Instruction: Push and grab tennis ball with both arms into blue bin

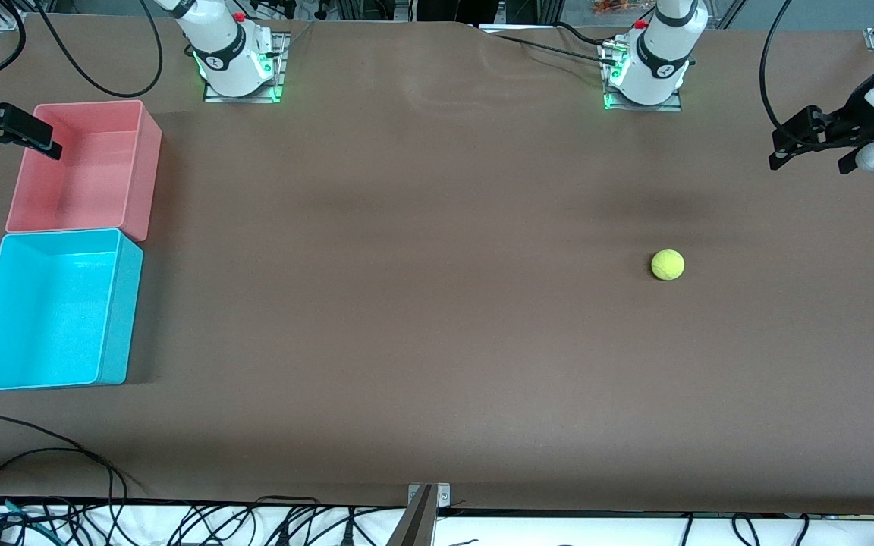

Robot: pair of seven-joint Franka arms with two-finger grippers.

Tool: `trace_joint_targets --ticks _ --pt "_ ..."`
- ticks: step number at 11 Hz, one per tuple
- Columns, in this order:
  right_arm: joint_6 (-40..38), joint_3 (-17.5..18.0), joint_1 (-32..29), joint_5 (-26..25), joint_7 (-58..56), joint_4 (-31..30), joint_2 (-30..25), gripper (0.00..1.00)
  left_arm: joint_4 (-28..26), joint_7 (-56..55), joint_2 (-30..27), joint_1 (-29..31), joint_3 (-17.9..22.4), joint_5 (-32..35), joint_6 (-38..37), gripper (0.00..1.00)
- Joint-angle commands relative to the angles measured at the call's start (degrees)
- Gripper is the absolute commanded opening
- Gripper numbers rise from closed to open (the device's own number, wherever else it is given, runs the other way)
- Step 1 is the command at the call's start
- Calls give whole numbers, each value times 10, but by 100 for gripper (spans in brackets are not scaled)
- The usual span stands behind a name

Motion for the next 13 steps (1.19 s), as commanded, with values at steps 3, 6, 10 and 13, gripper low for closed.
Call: trace_joint_targets --ticks 3,6,10,13 --pt "-14 0 -2 -6 -3 14 2 100 15 2 15 13 0 -2 -6 100" --pt "-14 0 -3 -6 -3 15 2 100 11 3 26 22 0 -2 -13 100" --pt "-14 -1 -3 -6 -3 15 2 100 -2 3 30 11 -6 -2 -11 100" --pt "-14 -1 -4 -6 -3 22 2 100 0 3 39 14 -6 -2 -10 100"
